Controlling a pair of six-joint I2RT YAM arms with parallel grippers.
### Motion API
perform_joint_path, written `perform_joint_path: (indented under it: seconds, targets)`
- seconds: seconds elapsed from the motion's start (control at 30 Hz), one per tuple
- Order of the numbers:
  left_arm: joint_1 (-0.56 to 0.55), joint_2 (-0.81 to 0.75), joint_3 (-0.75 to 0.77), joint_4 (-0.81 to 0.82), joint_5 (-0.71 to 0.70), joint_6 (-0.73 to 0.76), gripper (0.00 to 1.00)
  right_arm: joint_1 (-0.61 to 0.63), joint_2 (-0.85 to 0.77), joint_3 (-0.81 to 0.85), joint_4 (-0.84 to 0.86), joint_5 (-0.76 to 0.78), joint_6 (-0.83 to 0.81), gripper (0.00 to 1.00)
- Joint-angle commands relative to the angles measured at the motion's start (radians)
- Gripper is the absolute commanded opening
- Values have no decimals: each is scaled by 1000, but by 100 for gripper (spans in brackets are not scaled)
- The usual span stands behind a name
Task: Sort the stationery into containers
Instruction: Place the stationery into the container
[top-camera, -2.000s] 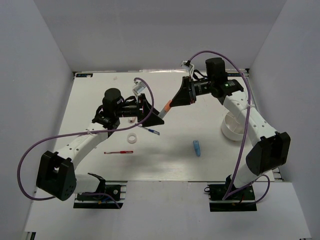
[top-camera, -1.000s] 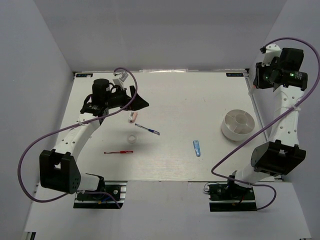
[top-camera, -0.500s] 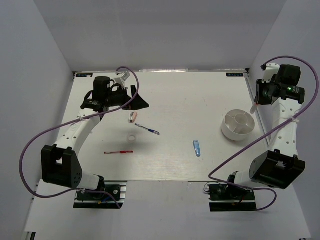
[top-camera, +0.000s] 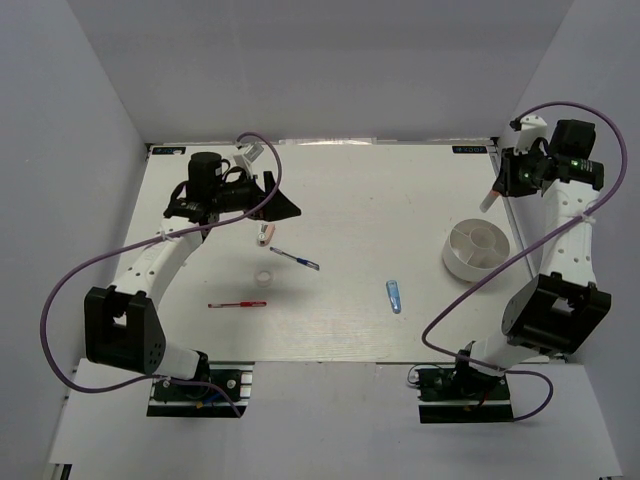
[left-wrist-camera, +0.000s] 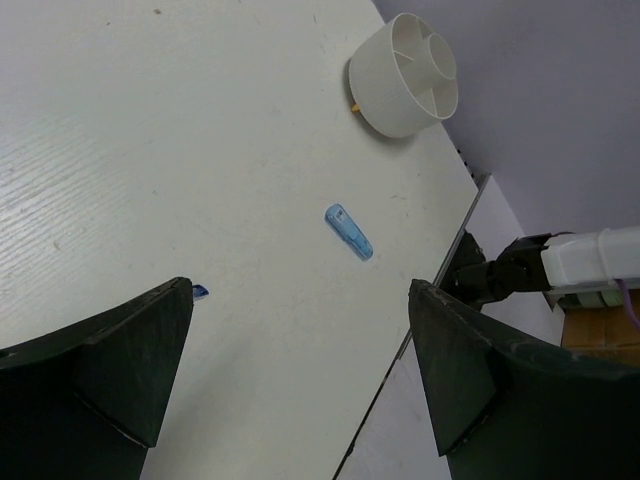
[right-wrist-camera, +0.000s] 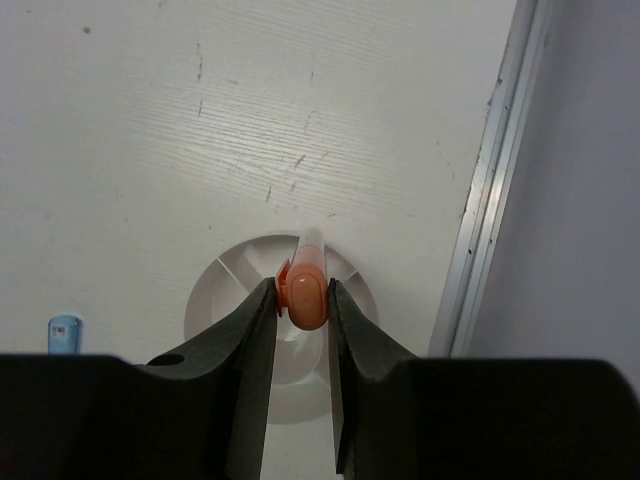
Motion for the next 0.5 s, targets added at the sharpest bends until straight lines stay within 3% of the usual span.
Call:
perform_joint_path:
  seconds: [0.0, 0.13, 0.47]
  targets:
    - [4, -27, 23, -50, -17, 62, 98, 2, 44, 76, -8, -99, -57, 0]
    - [4, -42, 0, -38, -7, 51, 98, 11, 45, 36, 49, -134, -68, 0]
    - [14, -47, -28, -32, 7, 52, 98, 9, 72, 50, -38, -150, -100, 0]
